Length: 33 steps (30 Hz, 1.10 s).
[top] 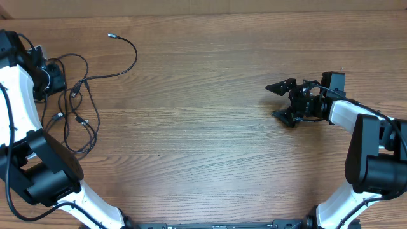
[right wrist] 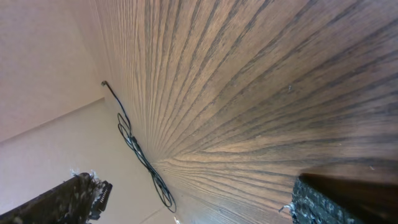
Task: Untangle cables
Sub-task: 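Carry the black cable far left onto the bundle with the left gripper, then release the cable and lift the left gripper up-right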
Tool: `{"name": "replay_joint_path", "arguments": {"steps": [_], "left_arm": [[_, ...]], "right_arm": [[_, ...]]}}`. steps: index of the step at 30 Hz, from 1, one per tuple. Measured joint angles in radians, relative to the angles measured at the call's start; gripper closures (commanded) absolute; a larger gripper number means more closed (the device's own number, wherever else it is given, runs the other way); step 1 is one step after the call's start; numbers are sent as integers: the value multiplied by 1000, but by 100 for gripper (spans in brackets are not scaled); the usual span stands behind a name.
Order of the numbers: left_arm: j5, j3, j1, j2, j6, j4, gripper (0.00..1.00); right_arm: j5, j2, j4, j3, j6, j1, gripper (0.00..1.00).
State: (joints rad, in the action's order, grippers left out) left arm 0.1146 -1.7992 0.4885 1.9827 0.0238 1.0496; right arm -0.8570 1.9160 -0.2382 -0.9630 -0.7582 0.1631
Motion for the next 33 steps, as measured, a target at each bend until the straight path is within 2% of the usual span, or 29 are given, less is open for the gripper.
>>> {"name": "replay_joint_path", "arguments": {"steps": [1, 3, 11, 14, 16, 27, 29, 30, 32, 33], "left_arm": [[19, 0, -3, 0, 1, -2, 84], [51, 0, -13, 0, -1, -3, 90], [96, 0, -121, 0, -12, 3, 91], [101, 0, -173, 0, -35, 18, 87], [103, 0, -216, 0, -51, 30, 80], [103, 39, -439, 0, -74, 19, 71], [103, 69, -472, 0, -74, 1, 64], [103, 84, -484, 0, -76, -8, 47], [103, 119, -505, 0, -77, -23, 27], [103, 139, -515, 0, -78, -29, 13]], "right_arm": [[0, 0, 0, 0, 0, 0, 0], [0, 0, 0, 0, 0, 0, 0], [0, 0, 0, 0, 0, 0, 0], [0, 0, 0, 0, 0, 0, 0], [0, 0, 0, 0, 0, 0, 0], [0, 0, 0, 0, 0, 0, 0], [0, 0, 0, 0, 0, 0, 0], [0, 0, 0, 0, 0, 0, 0], [-1, 0, 0, 0, -1, 0, 0], [-1, 0, 0, 0, -1, 0, 0]]}}
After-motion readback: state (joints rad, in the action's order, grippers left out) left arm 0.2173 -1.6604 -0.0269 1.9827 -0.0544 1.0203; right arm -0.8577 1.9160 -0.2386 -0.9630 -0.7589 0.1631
